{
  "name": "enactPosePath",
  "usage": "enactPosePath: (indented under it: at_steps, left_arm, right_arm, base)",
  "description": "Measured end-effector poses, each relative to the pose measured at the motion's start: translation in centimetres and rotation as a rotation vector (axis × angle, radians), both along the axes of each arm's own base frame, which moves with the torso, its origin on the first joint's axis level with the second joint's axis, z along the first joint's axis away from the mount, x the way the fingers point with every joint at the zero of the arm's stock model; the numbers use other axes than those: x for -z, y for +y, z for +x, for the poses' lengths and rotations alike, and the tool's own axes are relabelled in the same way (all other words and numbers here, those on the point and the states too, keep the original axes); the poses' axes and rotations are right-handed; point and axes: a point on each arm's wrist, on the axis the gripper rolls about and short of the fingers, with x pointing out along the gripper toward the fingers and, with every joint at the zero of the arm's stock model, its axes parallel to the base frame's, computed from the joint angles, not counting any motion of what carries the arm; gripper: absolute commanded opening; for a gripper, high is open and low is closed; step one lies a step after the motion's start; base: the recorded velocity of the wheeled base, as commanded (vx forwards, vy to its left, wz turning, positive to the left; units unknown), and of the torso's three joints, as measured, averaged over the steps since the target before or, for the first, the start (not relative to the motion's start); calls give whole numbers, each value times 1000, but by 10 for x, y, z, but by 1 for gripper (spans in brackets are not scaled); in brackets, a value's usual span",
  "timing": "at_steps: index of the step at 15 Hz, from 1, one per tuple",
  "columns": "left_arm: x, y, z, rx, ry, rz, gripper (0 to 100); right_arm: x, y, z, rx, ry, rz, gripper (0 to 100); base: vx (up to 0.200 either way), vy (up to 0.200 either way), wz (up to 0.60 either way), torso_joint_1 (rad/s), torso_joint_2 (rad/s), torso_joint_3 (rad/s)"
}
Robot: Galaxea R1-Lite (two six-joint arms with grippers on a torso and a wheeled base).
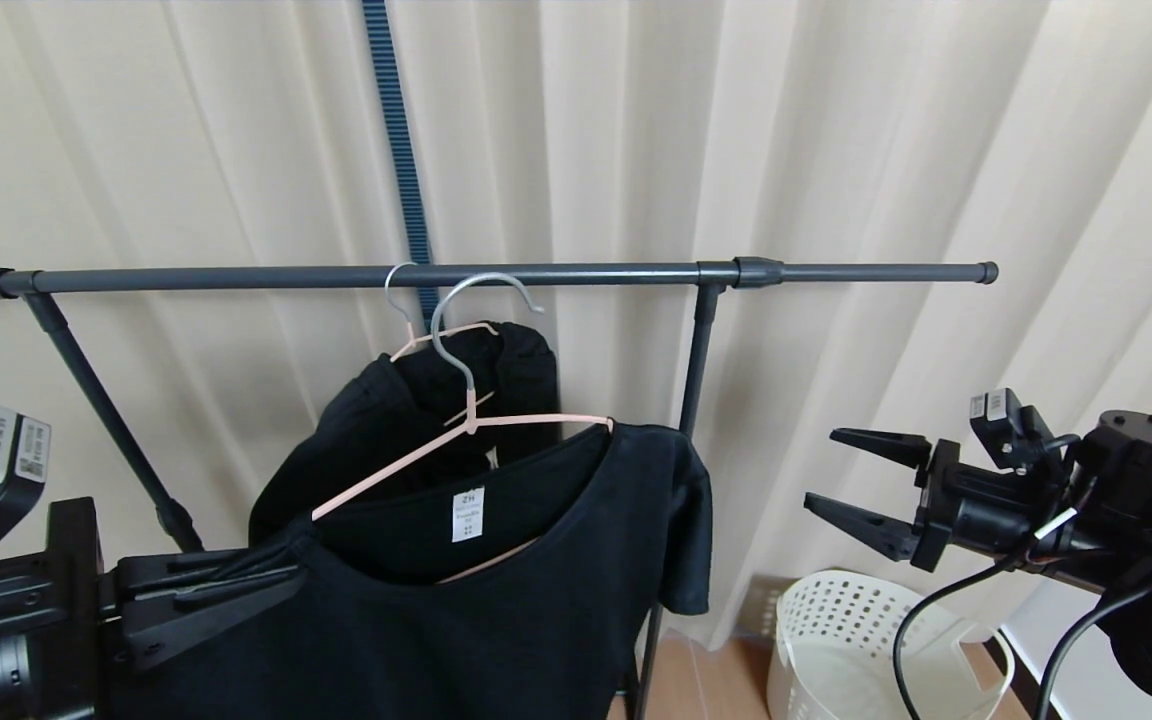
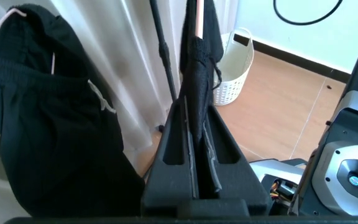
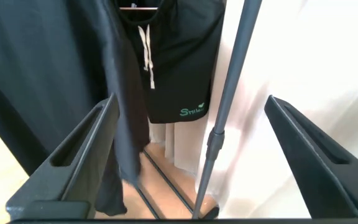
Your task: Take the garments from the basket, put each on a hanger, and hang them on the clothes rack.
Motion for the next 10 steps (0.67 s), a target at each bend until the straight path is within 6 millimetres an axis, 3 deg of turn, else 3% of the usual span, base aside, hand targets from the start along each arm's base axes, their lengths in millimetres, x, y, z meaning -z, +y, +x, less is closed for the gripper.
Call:
enactPosePath:
  at_steps: [6,10]
  left_arm:
    - [4,2,0,-26,34,-14,0]
    - [4,5,5,-57,50,-22,0]
  right_arm:
    - [-5,5,-7,-14,-35,-20,100]
    - [-17,20,-22,-34,-90,-43,100]
  base:
    - [0,0,0,0,0,0]
    - [0,0,0,0,0,0]
